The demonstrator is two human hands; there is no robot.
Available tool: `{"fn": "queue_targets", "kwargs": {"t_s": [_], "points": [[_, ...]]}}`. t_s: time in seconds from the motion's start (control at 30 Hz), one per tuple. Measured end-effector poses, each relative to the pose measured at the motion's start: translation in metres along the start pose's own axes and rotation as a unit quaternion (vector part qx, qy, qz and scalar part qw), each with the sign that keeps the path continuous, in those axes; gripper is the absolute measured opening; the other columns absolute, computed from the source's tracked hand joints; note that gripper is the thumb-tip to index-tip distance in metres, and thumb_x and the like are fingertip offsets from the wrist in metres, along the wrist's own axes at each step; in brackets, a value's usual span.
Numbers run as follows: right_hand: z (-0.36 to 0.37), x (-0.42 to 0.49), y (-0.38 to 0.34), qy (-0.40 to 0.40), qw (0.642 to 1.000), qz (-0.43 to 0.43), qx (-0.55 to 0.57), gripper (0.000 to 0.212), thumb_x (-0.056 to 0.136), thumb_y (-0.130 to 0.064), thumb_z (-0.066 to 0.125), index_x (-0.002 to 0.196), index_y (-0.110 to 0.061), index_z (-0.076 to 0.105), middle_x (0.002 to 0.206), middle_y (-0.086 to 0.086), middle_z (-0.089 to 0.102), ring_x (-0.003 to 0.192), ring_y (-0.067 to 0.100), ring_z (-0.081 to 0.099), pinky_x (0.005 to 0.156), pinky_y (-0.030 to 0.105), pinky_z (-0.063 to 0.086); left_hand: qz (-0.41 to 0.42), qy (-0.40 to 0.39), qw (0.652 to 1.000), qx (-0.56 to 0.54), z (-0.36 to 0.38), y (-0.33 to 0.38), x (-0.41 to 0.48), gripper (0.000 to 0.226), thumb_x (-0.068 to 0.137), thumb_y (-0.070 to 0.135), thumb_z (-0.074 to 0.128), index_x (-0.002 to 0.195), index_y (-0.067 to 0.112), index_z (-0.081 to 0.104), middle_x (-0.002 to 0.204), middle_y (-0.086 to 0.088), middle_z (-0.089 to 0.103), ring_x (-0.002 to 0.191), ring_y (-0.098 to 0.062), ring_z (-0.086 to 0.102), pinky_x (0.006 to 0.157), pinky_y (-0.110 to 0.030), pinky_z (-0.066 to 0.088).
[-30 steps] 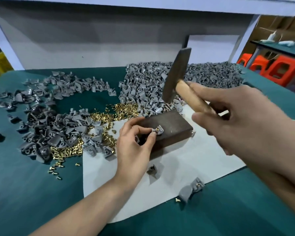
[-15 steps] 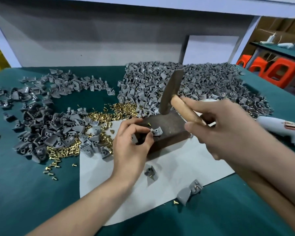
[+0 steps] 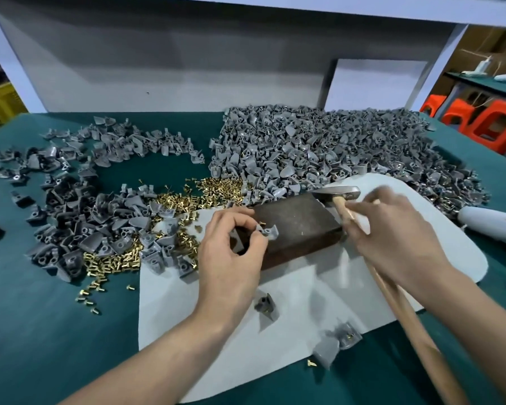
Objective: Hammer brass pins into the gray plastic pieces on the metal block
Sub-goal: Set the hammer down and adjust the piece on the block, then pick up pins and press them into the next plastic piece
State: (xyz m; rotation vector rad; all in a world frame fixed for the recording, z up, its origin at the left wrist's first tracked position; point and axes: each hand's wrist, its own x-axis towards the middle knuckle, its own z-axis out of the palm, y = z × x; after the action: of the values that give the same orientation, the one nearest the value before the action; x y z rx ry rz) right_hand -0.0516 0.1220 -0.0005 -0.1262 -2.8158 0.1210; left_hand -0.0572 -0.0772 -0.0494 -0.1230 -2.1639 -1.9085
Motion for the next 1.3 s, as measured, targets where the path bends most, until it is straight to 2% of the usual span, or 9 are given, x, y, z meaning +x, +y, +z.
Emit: {"fn": "queue_targets", "kwargs": {"t_s": [0.07, 0.2, 0.3, 0.43, 0.5, 0.7, 0.8, 1.1, 1.3], "points": [[-0.012, 0.009, -0.021, 0.046, 0.989, -0.096, 0.101, 0.020, 0.087, -0.021, 0.066, 0.106, -0.018, 0.072, 0.095, 0.001, 0.058, 0.088, 0.022, 0.056, 0.075, 0.032, 0.045, -0.002, 0.012, 1.000, -0.026, 0.000, 0.001, -0.001, 0.009, 0.081, 0.020, 0.052, 0.074, 0.024, 0.055, 0.093, 0.019, 0.062, 0.093, 0.003, 0.054, 0.083, -0.022, 0.043], [-0.013, 0.024, -0.070, -0.113, 0.948, -0.246, 0.168, 0.016, 0.085, -0.014, 0.069, 0.100, -0.013, 0.073, 0.091, -0.002, 0.062, 0.081, 0.009, 0.052, 0.082, 0.021, 0.044, 0.009, 0.048, 0.995, -0.086, 0.000, 0.004, -0.003, 0.007, 0.077, 0.016, 0.046, 0.076, 0.017, 0.053, 0.072, 0.013, 0.059, 0.067, 0.002, 0.049, 0.061, -0.010, 0.038], [0.002, 0.025, -0.075, -0.099, 0.953, -0.220, 0.183, 0.011, 0.087, -0.016, 0.066, 0.097, -0.013, 0.069, 0.096, -0.003, 0.062, 0.083, 0.005, 0.048, 0.073, 0.004, 0.034, 0.018, 0.061, 0.994, -0.090, -0.001, 0.004, -0.003, 0.005, 0.077, 0.017, 0.046, 0.076, 0.017, 0.051, 0.066, 0.017, 0.054, 0.061, 0.005, 0.045, 0.058, -0.006, 0.037], [0.012, 0.022, -0.075, -0.106, 0.949, -0.213, 0.208, 0.003, 0.093, -0.013, 0.056, 0.095, -0.015, 0.057, 0.096, -0.004, 0.051, 0.094, 0.012, 0.047, 0.083, 0.018, 0.036, 0.030, 0.045, 0.995, -0.086, 0.000, 0.002, -0.001, 0.009, 0.080, 0.019, 0.047, 0.083, 0.023, 0.055, 0.073, 0.019, 0.057, 0.068, 0.005, 0.050, 0.061, -0.006, 0.040], [0.012, 0.017, -0.074, -0.085, 0.940, -0.198, 0.263, 0.007, 0.093, -0.009, 0.055, 0.092, -0.016, 0.053, 0.090, -0.005, 0.054, 0.085, 0.007, 0.048, 0.075, 0.013, 0.036, 0.040, 0.029, 0.996, -0.080, -0.001, -0.001, -0.001, 0.013, 0.087, 0.019, 0.051, 0.087, 0.030, 0.058, 0.080, 0.016, 0.062, 0.075, 0.003, 0.056, 0.063, -0.006, 0.042], [0.004, 0.005, -0.070, -0.050, 0.876, -0.189, 0.441, 0.010, 0.085, -0.002, 0.066, 0.087, -0.012, 0.067, 0.078, -0.005, 0.066, 0.074, 0.007, 0.061, 0.072, 0.020, 0.050, 0.060, -0.010, 0.994, -0.088, 0.001, -0.006, 0.001, 0.011, 0.086, 0.028, 0.060, 0.080, 0.030, 0.070, 0.080, 0.013, 0.067, 0.075, -0.001, 0.061, 0.070, -0.022, 0.051], [0.002, 0.006, -0.067, -0.040, 0.879, -0.177, 0.441, 0.013, 0.081, 0.001, 0.070, 0.087, -0.011, 0.073, 0.082, -0.004, 0.067, 0.076, 0.004, 0.062, 0.074, 0.017, 0.049, 0.088, -0.009, 0.994, -0.060, 0.001, -0.005, 0.000, 0.013, 0.086, 0.027, 0.061, 0.080, 0.033, 0.071, 0.076, 0.016, 0.066, 0.072, 0.001, 0.059, 0.065, -0.010, 0.044], [-0.005, 0.003, -0.065, 0.021, 0.903, -0.214, 0.372, 0.012, 0.074, -0.002, 0.077, 0.082, -0.010, 0.073, 0.074, -0.004, 0.072, 0.073, 0.007, 0.065, 0.069, 0.021, 0.052, 0.084, -0.027, 0.994, -0.064, 0.000, -0.002, -0.003, 0.011, 0.085, 0.029, 0.062, 0.078, 0.029, 0.071, 0.075, 0.013, 0.066, 0.072, 0.000, 0.059, 0.065, -0.009, 0.043], [-0.007, 0.009, -0.059, -0.066, 0.883, -0.143, 0.442, 0.016, 0.078, -0.006, 0.075, 0.077, -0.020, 0.069, 0.072, -0.001, 0.071, 0.069, 0.015, 0.068, 0.071, 0.035, 0.058, 0.109, -0.021, 0.992, -0.059, 0.000, 0.002, -0.004, 0.020, 0.088, 0.012, 0.065, 0.083, 0.031, 0.069, 0.079, 0.016, 0.069, 0.075, 0.003, 0.062, 0.066, -0.006, 0.046]]}}
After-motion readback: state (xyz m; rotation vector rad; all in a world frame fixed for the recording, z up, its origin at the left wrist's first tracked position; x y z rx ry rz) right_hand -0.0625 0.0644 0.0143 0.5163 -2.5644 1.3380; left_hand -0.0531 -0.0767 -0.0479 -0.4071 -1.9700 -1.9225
